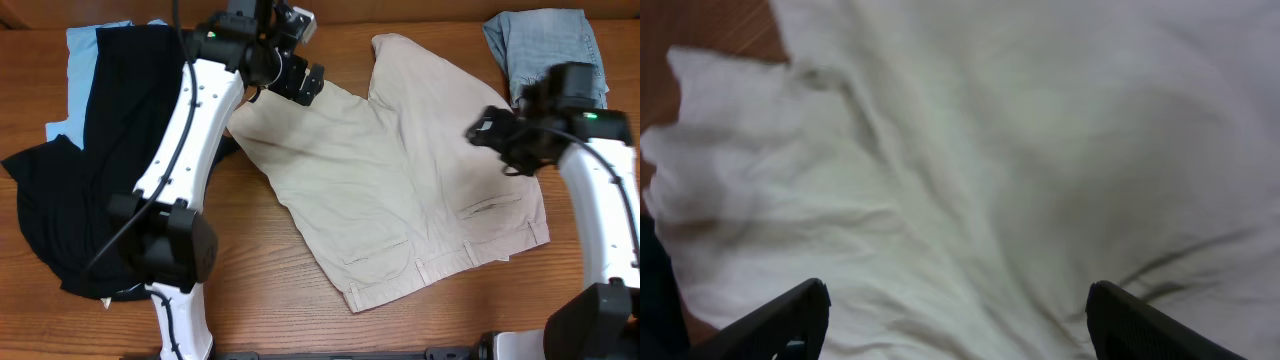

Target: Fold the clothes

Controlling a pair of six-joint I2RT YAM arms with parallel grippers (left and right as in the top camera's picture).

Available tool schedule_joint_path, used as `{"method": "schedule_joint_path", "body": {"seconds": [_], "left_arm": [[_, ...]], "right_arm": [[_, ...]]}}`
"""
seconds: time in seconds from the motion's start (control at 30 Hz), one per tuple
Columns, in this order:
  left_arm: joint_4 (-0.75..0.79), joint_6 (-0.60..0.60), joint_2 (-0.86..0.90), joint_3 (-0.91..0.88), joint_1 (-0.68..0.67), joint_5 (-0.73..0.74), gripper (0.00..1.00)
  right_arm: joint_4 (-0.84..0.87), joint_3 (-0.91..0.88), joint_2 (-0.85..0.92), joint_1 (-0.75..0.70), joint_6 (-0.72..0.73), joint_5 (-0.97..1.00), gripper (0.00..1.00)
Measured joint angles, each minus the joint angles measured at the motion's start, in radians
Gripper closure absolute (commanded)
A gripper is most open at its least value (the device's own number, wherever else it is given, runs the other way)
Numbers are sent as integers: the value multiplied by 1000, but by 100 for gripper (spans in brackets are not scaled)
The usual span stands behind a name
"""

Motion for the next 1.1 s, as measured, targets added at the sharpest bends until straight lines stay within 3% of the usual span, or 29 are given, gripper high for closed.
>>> {"method": "schedule_joint_path", "body": {"seconds": [0.33,0.7,1.1], "left_arm": [[29,70,76,-1,36,-5,0],[32,123,76,-1,48,-35,0],[61,126,76,-1,48,-72,0]], "right_arm": [[148,-153,28,309,130,126,13],[231,-222,246,401,232,328,15],[123,-224,261,531,163,243,12]]}}
